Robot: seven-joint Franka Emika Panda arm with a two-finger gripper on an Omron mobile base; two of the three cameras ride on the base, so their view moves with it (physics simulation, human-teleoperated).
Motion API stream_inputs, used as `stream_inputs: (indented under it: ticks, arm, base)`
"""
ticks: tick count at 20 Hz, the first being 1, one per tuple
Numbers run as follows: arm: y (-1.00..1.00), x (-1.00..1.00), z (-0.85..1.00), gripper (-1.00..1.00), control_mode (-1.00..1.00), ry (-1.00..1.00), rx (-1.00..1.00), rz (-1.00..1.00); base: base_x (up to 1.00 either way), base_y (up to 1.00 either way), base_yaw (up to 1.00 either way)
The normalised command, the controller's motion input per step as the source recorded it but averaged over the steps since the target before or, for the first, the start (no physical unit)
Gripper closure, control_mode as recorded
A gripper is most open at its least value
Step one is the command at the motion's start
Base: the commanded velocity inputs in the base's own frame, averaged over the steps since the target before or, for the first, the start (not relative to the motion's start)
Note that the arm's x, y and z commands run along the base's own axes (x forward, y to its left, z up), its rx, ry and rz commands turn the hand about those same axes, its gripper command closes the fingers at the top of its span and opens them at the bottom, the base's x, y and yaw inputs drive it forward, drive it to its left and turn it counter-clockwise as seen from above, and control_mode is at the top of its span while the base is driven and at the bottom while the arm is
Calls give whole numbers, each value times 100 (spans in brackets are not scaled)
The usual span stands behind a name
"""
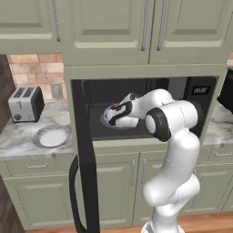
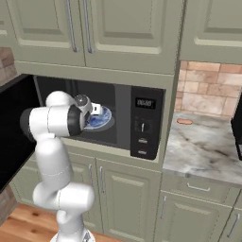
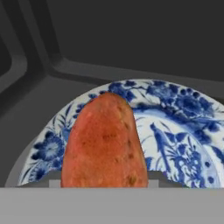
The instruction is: Pick the sweet potato from the counter and place it in the microwave.
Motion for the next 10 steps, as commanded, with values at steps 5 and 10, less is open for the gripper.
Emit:
stream_inputs:
  ticks: [5, 10]
  arm:
    - [-5, 36, -16, 100, -100, 1, 0, -1]
    - [-10, 4, -22, -100, -100, 3, 0, -1]
  base:
    - [0, 0, 0]
    - [0, 0, 0]
